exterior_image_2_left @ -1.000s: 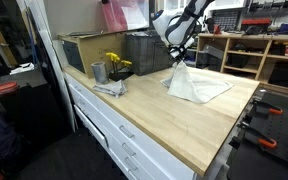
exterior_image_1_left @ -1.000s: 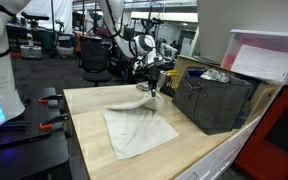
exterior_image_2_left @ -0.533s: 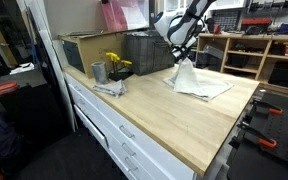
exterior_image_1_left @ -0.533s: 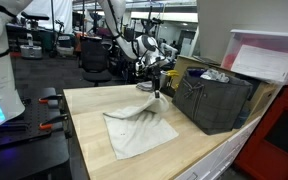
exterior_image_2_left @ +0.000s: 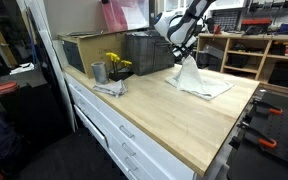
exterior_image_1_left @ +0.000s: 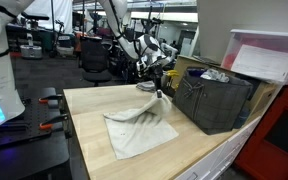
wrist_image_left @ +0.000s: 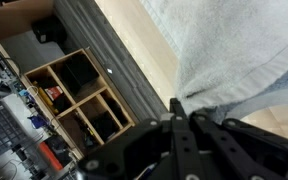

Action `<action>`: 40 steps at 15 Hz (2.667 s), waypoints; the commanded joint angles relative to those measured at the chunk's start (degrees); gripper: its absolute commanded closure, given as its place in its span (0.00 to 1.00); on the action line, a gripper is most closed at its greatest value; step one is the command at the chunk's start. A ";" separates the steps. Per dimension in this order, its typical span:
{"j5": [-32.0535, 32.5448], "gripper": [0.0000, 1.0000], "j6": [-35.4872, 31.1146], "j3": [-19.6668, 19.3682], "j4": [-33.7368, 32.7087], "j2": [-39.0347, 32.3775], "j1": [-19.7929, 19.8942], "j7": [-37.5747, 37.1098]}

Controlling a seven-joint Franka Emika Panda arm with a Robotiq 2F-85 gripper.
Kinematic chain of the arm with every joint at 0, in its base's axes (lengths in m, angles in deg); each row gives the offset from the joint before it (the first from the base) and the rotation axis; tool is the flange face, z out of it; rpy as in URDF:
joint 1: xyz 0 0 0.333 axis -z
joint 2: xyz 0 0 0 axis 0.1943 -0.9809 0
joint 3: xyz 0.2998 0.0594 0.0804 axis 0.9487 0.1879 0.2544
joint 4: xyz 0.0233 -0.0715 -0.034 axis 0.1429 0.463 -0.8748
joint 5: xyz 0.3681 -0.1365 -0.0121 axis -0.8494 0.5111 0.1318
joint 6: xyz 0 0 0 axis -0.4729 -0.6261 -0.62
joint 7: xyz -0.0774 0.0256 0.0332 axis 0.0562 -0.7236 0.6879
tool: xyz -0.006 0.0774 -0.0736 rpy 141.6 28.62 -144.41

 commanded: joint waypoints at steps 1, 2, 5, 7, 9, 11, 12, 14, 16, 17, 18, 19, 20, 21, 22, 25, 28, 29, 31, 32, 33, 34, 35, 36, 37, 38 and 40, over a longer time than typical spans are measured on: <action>2.80 0.71 2.53 1.00 -2.04 -0.88 0.91 -2.89; 3.91 0.71 2.38 0.95 -1.83 -0.86 0.74 -4.12; 7.38 0.51 2.31 1.37 -0.88 -0.80 0.45 -6.99; 9.58 0.37 2.21 1.97 -0.83 -1.05 0.84 -8.16; 10.96 0.22 1.53 3.25 0.78 -0.28 0.99 -8.97; 9.97 0.06 0.47 5.49 3.10 1.07 1.52 -8.37; 9.03 0.02 -0.23 6.81 4.48 1.83 1.77 -8.02; 6.26 0.00 -1.91 9.78 7.02 3.21 2.72 -7.00; 1.42 0.00 -4.07 12.45 9.17 4.50 4.03 -5.91; -1.16 0.00 -5.05 13.36 10.30 5.13 4.27 -5.55; -3.82 0.00 -6.25 14.13 11.48 5.76 4.46 -5.26; -6.65 0.00 -7.63 14.72 12.58 6.27 4.73 -4.48; -9.55 0.00 -9.43 15.10 13.74 6.73 4.96 -3.57; -12.15 0.00 -11.23 15.09 14.75 6.91 5.00 -2.80; -14.71 0.00 -12.73 14.95 15.64 7.08 4.97 -2.17; -19.77 0.00 -17.77 13.96 17.45 6.17 4.69 -1.07; -21.48 0.00 -21.00 12.19 18.22 4.96 3.92 -1.77; -21.18 0.00 -21.80 11.30 18.41 4.73 3.39 -2.44; -21.61 0.00 -23.13 10.44 18.88 4.32 3.14 -2.83; -21.61 0.00 -23.85 9.97 19.08 4.01 2.88 -3.18; -21.85 0.00 -24.51 9.63 19.04 3.52 2.77 -3.38; -22.24 0.00 -24.93 9.44 19.08 3.17 2.72 -3.50; -22.39 0.00 -25.32 9.07 18.87 2.61 2.49 -3.88; -22.85 0.00 -25.66 8.94 18.71 2.19 2.45 -3.74; -23.32 0.00 -26.08 8.84 18.54 1.77 2.37 -3.56; -23.47 0.00 -26.41 8.52 18.41 1.42 2.14 -3.63; -23.35 0.00 -27.13 7.73 18.46 0.98 1.64 -3.98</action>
